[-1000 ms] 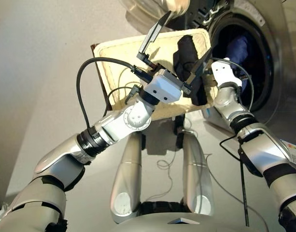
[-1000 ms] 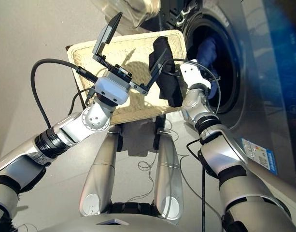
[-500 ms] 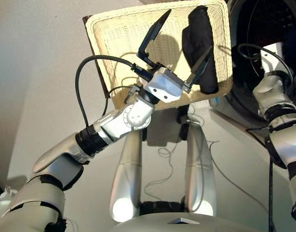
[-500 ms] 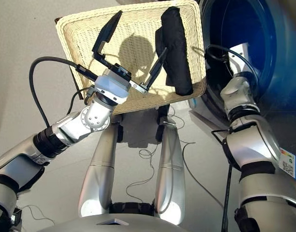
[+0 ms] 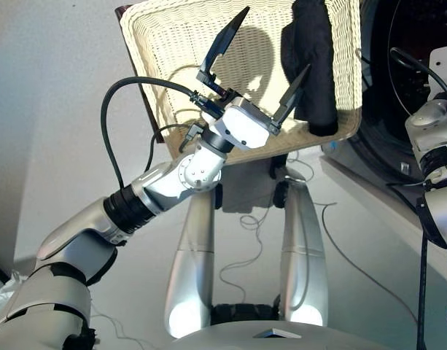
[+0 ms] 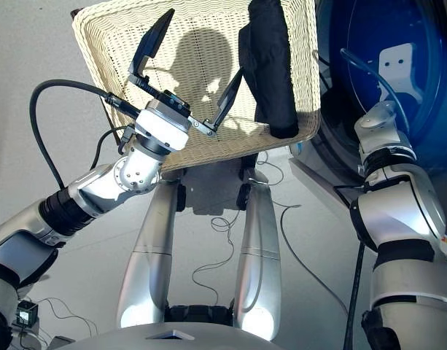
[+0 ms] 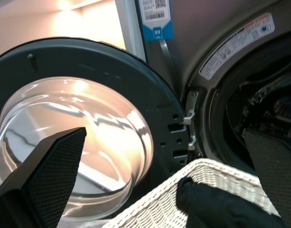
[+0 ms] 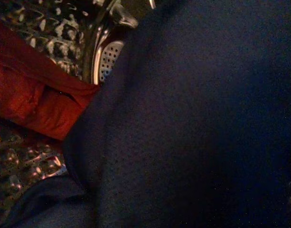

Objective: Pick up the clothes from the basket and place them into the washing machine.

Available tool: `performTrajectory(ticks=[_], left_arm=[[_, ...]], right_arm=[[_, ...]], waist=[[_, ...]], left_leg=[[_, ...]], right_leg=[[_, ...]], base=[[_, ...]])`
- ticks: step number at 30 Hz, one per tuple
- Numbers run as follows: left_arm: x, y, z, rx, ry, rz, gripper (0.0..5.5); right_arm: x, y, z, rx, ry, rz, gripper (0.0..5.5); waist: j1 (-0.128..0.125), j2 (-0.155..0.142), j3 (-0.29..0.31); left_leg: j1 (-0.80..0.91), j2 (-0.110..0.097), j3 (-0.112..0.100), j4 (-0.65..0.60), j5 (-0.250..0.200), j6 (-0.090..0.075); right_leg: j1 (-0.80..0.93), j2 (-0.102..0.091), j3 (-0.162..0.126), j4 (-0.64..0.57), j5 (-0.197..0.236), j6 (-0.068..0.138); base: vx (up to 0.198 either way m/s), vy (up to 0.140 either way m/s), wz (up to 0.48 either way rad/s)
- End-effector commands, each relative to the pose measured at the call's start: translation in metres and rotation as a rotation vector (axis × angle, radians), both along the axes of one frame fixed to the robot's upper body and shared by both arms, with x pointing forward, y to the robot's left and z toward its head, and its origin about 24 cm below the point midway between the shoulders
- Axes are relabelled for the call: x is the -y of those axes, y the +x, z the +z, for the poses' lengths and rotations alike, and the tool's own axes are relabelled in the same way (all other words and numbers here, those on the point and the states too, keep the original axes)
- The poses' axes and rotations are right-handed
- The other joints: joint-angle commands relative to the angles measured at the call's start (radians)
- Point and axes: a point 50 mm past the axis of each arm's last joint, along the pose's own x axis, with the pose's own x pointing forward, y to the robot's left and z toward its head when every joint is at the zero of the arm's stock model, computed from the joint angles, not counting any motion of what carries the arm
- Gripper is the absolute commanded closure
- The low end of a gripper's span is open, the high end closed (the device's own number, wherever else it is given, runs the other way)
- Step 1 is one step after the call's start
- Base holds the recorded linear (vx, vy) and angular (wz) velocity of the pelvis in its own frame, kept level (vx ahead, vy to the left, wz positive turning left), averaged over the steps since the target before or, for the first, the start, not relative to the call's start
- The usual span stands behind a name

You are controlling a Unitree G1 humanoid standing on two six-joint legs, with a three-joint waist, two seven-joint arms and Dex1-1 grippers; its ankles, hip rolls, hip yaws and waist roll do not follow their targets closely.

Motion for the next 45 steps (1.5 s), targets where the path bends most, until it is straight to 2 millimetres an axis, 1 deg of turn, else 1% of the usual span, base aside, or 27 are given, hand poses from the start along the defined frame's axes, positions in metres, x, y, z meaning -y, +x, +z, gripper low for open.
performTrajectory(ticks=[1, 5, 7, 9, 11, 12, 13, 15, 16, 17, 19, 20, 22, 23, 25, 26, 27, 28, 30, 33, 34, 36, 37, 39, 42, 45], left_arm=[[0.008, -0.028, 0.02, 0.106, -0.089, -0.131, 0.0], [0.009, -0.028, 0.022, 0.117, -0.093, -0.129, 0.0], [0.008, -0.027, 0.024, 0.118, -0.104, -0.123, 0.0], [0.008, -0.025, 0.023, 0.109, -0.121, -0.111, 0.0], [0.006, -0.023, 0.022, 0.094, -0.138, -0.1, 0.0], [0.006, -0.022, 0.022, 0.089, -0.148, -0.097, 0.0], [0.006, -0.022, 0.022, 0.085, -0.155, -0.093, 0.0], [0.004, -0.021, 0.022, 0.078, -0.174, -0.079, 0.0], [0.003, -0.02, 0.022, 0.079, -0.179, -0.07, 0.0], [0.002, -0.019, 0.022, 0.078, -0.184, -0.062, 0.0], [-0.001, -0.018, 0.02, 0.073, -0.188, -0.045, 0.0], [-0.002, -0.017, 0.02, 0.075, -0.187, -0.035, 0.0], [-0.004, -0.014, 0.017, 0.069, -0.182, -0.018, 0.0], [-0.005, -0.013, 0.017, 0.063, -0.183, -0.013, 0.0], [-0.006, -0.012, 0.016, 0.061, -0.181, -0.005, 0.0], [-0.007, -0.011, 0.015, 0.053, -0.178, -0.003, 0.0], [-0.008, -0.011, 0.013, 0.05, -0.17, 0.002, 0.0], [-0.01, -0.01, 0.012, 0.054, -0.154, 0.013, 0.0], [-0.013, -0.01, 0.013, 0.062, -0.146, 0.023, 0.0], [-0.015, -0.012, 0.012, 0.063, -0.125, 0.017, 0.0], [-0.015, -0.013, 0.012, 0.066, -0.123, 0.014, 0.0], [-0.017, -0.014, 0.012, 0.078, -0.106, 0.013, 0.0], [-0.018, -0.014, 0.012, 0.082, -0.099, 0.014, 0.0], [-0.019, -0.015, 0.012, 0.092, -0.085, 0.012, 0.0], [-0.019, -0.017, 0.012, 0.09, -0.086, 0.002, 0.0], [-0.018, -0.018, 0.012, 0.084, -0.095, -0.011, 0.0]], right_arm=[[0.047, -0.038, 0.079, 0.219, -0.058, -0.145, 0.0], [0.042, -0.033, 0.074, 0.228, -0.014, -0.101, 0.0], [0.037, -0.028, 0.069, 0.235, 0.007, -0.066, 0.0], [0.026, -0.021, 0.065, 0.287, 0.068, -0.005, 0.0], [0.011, -0.012, 0.059, 0.367, 0.169, 0.1, 0.0], [0.007, -0.009, 0.057, 0.382, 0.189, 0.113, 0.0], [-0.001, -0.006, 0.055, 0.416, 0.223, 0.161, 0.0], [-0.023, 0.0, 0.051, 0.501, 0.285, 0.278, 0.0], [-0.03, 0.001, 0.051, 0.542, 0.302, 0.321, 0.0], [-0.043, 0.001, 0.049, 0.582, 0.317, 0.39, 0.0], [-0.065, -0.002, 0.039, 0.636, 0.347, 0.519, 0.0], [-0.073, -0.005, 0.035, 0.655, 0.346, 0.555, 0.0], [-0.09, -0.012, 0.021, 0.646, 0.327, 0.641, 0.0], [-0.101, -0.016, 0.014, 0.648, 0.342, 0.71, 0.0], [-0.114, -0.025, 0.001, 0.655, 0.396, 0.808, 0.0], [-0.124, -0.029, -0.008, 0.648, 0.437, 0.873, 0.0], [-0.129, -0.032, -0.016, 0.625, 0.454, 0.909, 0.0], [-0.134, -0.036, -0.021, 0.599, 0.44, 0.932, 0.0], [-0.147, -0.045, -0.028, 0.553, 0.42, 1.035, 0.0], [-0.155, -0.055, -0.035, 0.488, 0.403, 1.141, 0.0], [-0.155, -0.056, -0.035, 0.485, 0.397, 1.15, 0.0], [-0.166, -0.06, -0.033, 0.435, 0.338, 1.235, 0.0], [-0.165, -0.061, -0.033, 0.425, 0.317, 1.239, 0.0], [-0.171, -0.064, -0.03, 0.379, 0.253, 1.293, 0.0], [-0.177, -0.064, -0.032, 0.337, 0.223, 1.326, 0.0], [-0.188, -0.059, -0.034, 0.298, 0.211, 1.356, 0.0]], waist=[[-0.023, 0.041, -0.015], [-0.025, 0.041, -0.015], [-0.028, 0.038, -0.015], [-0.029, 0.034, -0.015], [-0.032, 0.028, -0.015], [-0.033, 0.026, -0.015], [-0.036, 0.024, -0.015], [-0.046, 0.016, -0.015], [-0.052, 0.013, -0.015], [-0.058, 0.008, -0.015], [-0.067, -0.001, -0.015], [-0.072, -0.002, -0.015], [-0.077, -0.006, -0.015], [-0.08, -0.009, -0.015], [-0.084, -0.013, -0.015], [-0.086, -0.015, -0.015], [-0.086, -0.015, -0.015], [-0.086, -0.015, -0.015], [-0.088, -0.017, -0.015], [-0.089, -0.017, -0.015], [-0.09, -0.016, -0.015], [-0.088, -0.016, -0.015], [-0.088, -0.016, -0.015], [-0.086, -0.017, -0.015], [-0.083, -0.016, -0.015], [-0.077, -0.012, -0.015]], left_leg=[[0.066, 0.023, 0.067, -0.024, -0.018, -0.03], [0.069, 0.023, 0.068, -0.032, -0.014, -0.03], [0.07, 0.024, 0.07, -0.035, -0.013, -0.029], [0.073, 0.026, 0.072, -0.041, -0.011, -0.027], [0.078, 0.025, 0.074, -0.046, -0.01, -0.025], [0.078, 0.024, 0.075, -0.046, -0.01, -0.024], [0.079, 0.024, 0.076, -0.047, -0.009, -0.023], [0.084, 0.026, 0.078, -0.055, -0.008, -0.021], [0.084, 0.026, 0.08, -0.056, -0.008, -0.02], [0.086, 0.026, 0.081, -0.06, -0.008, -0.019], [0.09, 0.026, 0.084, -0.061, -0.006, -0.017], [0.09, 0.028, 0.085, -0.067, -0.005, -0.015], [0.092, 0.027, 0.088, -0.069, -0.002, -0.014], [0.091, 0.027, 0.087, -0.068, -0.001, -0.013], [0.092, 0.028, 0.088, -0.073, 0.001, -0.012], [0.091, 0.028, 0.089, -0.073, 0.002, -0.012], [0.09, 0.029, 0.089, -0.075, 0.004, -0.012], [0.09, 0.028, 0.089, -0.075, 0.005, -0.011], [0.09, 0.029, 0.091, -0.075, 0.007, -0.011], [0.091, 0.03, 0.09, -0.073, 0.009, -0.012], [0.092, 0.029, 0.091, -0.075, 0.009, -0.012], [0.091, 0.031, 0.093, -0.074, 0.01, -0.012], [0.092, 0.031, 0.094, -0.073, 0.01, -0.013], [0.094, 0.031, 0.094, -0.075, 0.01, -0.013], [0.095, 0.031, 0.093, -0.073, 0.01, -0.014], [0.096, 0.031, 0.091, -0.07, 0.009, -0.012]], right_leg=[[0.07, 0.047, 0.04, -0.053, 0.0, 0.023], [0.073, 0.047, 0.04, -0.059, 0.005, 0.025], [0.076, 0.047, 0.041, -0.067, 0.009, 0.025], [0.079, 0.049, 0.042, -0.073, 0.013, 0.026], [0.084, 0.052, 0.043, -0.078, 0.015, 0.028], [0.085, 0.052, 0.043, -0.08, 0.016, 0.028], [0.087, 0.054, 0.044, -0.084, 0.017, 0.028], [0.089, 0.056, 0.049, -0.092, 0.02, 0.029], [0.091, 0.057, 0.051, -0.097, 0.02, 0.029], [0.092, 0.058, 0.053, -0.101, 0.022, 0.029], [0.092, 0.058, 0.056, -0.103, 0.023, 0.03], [0.092, 0.059, 0.057, -0.105, 0.023, 0.029], [0.092, 0.058, 0.06, -0.106, 0.024, 0.03], [0.091, 0.057, 0.061, -0.106, 0.026, 0.03], [0.09, 0.057, 0.062, -0.108, 0.029, 0.03], [0.09, 0.058, 0.064, -0.111, 0.031, 0.03], [0.089, 0.059, 0.064, -0.111, 0.031, 0.03], [0.089, 0.059, 0.065, -0.112, 0.032, 0.03], [0.09, 0.059, 0.066, -0.114, 0.033, 0.031], [0.089, 0.057, 0.066, -0.111, 0.034, 0.032], [0.09, 0.058, 0.067, -0.111, 0.034, 0.032], [0.09, 0.059, 0.069, -0.111, 0.036, 0.032], [0.09, 0.059, 0.069, -0.111, 0.036, 0.031], [0.093, 0.059, 0.068, -0.112, 0.038, 0.032], [0.097, 0.059, 0.069, -0.114, 0.039, 0.033], [0.096, 0.059, 0.07, -0.11, 0.039, 0.033]], base=[[0.0, 0.0, 0.0], [0.0, 0.0, 0.0], [0.0, 0.0, 0.0], [0.0, 0.0, 0.0], [0.0, 0.0, 0.0], [0.0, 0.0, 0.0], [0.0, 0.0, 0.0], [0.0, 0.0, 0.0], [0.0, 0.0, 0.0], [0.0, 0.0, 0.0], [0.0, 0.0, 0.0], [0.0, 0.0, 0.0], [0.0, 0.0, 0.0], [0.0, 0.0, 0.0], [0.0, 0.0, 0.0], [0.0, 0.0, 0.0], [0.0, 0.0, 0.0], [0.0, 0.0, 0.0], [0.0, 0.0, 0.0], [0.0, 0.0, 0.0], [0.0, 0.0, 0.0], [0.0, 0.0, 0.0], [0.0, 0.0, 0.0], [0.0, 0.0, 0.0], [0.0, 0.0, 0.0], [0.0, 0.0, 0.0]])
